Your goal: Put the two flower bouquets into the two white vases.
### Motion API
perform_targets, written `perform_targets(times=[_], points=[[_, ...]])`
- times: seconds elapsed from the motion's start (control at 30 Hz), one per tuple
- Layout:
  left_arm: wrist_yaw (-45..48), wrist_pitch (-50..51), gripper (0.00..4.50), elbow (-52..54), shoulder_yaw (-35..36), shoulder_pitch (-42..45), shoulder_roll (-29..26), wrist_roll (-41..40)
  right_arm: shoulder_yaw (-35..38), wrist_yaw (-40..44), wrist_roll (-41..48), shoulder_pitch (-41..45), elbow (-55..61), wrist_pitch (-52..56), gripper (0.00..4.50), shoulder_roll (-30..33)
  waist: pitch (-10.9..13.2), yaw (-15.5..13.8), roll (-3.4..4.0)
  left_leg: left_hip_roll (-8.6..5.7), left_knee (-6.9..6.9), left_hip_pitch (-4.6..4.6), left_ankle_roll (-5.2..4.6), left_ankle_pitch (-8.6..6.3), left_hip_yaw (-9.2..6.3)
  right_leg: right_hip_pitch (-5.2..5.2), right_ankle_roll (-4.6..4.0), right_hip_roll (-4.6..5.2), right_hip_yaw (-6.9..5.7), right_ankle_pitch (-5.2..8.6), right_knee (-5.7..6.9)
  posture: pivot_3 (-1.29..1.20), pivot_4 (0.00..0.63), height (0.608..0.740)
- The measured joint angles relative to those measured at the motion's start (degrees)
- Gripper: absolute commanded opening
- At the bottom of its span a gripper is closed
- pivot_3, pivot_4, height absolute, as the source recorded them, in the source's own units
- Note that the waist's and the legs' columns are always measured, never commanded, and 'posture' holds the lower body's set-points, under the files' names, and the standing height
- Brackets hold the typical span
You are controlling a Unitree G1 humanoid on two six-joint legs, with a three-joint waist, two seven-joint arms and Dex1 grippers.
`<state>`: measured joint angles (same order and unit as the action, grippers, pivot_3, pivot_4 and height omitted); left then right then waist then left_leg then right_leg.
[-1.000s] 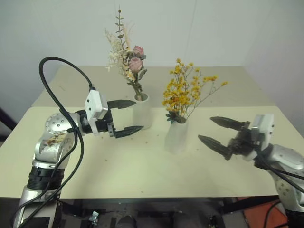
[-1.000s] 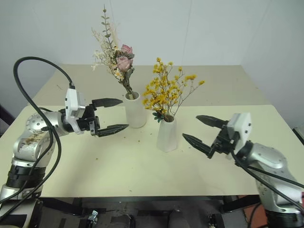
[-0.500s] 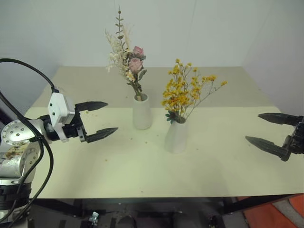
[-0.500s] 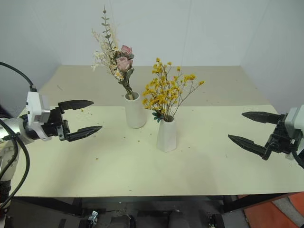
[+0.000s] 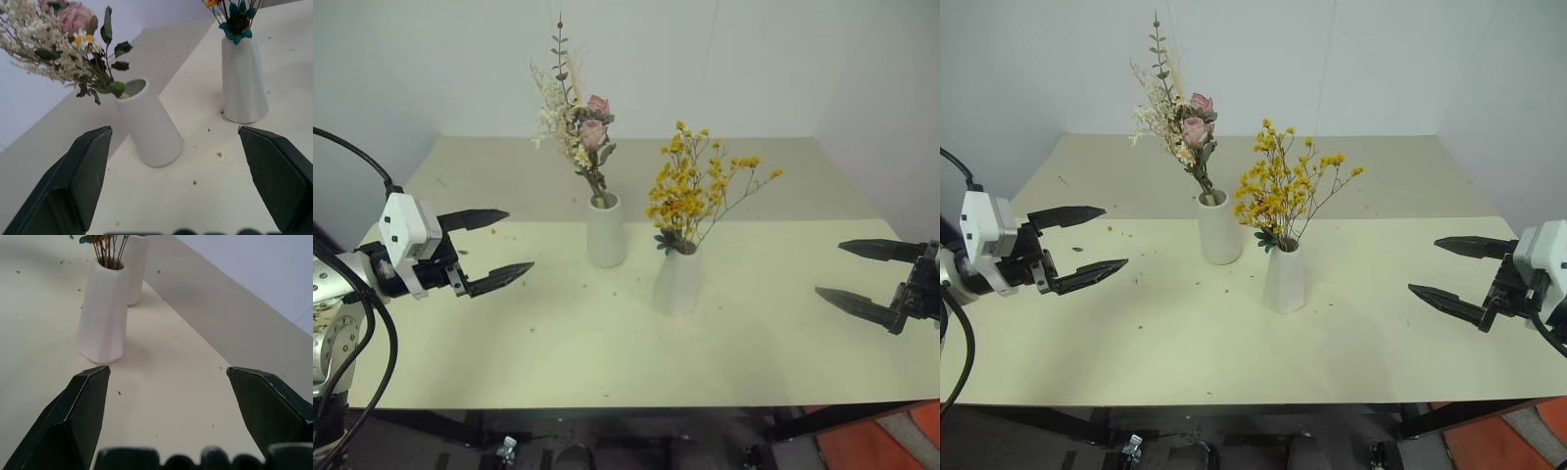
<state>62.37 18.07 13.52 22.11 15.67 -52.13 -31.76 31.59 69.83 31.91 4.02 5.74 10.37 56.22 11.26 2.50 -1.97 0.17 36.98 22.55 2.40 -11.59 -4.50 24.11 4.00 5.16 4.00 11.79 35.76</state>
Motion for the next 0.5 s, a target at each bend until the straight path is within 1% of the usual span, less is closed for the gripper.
perform_targets(times=[0.17, 0.37, 0.5], points=[[-0.75, 1.81, 4.50, 1.15, 0.79, 0.07, -1.48, -0.93, -0.42, -0.30, -0.23, -0.30, 0.53, -0.18, 4.48, -1.27, 0.00, 0.00, 0.00, 0.00, 0.00, -0.03, 0.00, 0.00, 0.00, -0.02, 0.00, 0.00, 0.00, 0.00, 0.02, 0.00, 0.150, 0.740], [-0.64, 2.28, 4.50, 1.02, 3.15, 0.36, -4.13, -1.96, -3.95, -1.54, -0.29, 4.06, 0.44, -0.39, 4.48, -2.02, 0.00, 0.34, 0.01, 0.03, 0.00, -0.06, 0.00, 0.00, 0.03, 0.00, -0.01, -0.02, 0.02, 0.01, 0.04, 0.00, 0.150, 0.740], [-0.81, 3.67, 4.50, 2.90, 5.95, -4.06, -4.44, -2.22, -5.96, -1.64, -0.30, 4.43, 0.64, -1.37, 4.48, -3.21, 0.00, 0.13, 0.01, 0.03, -0.06, -0.03, -0.02, -0.02, 0.03, 0.03, -0.04, -0.01, 0.02, 0.06, 0.04, 0.00, 0.150, 0.740]])
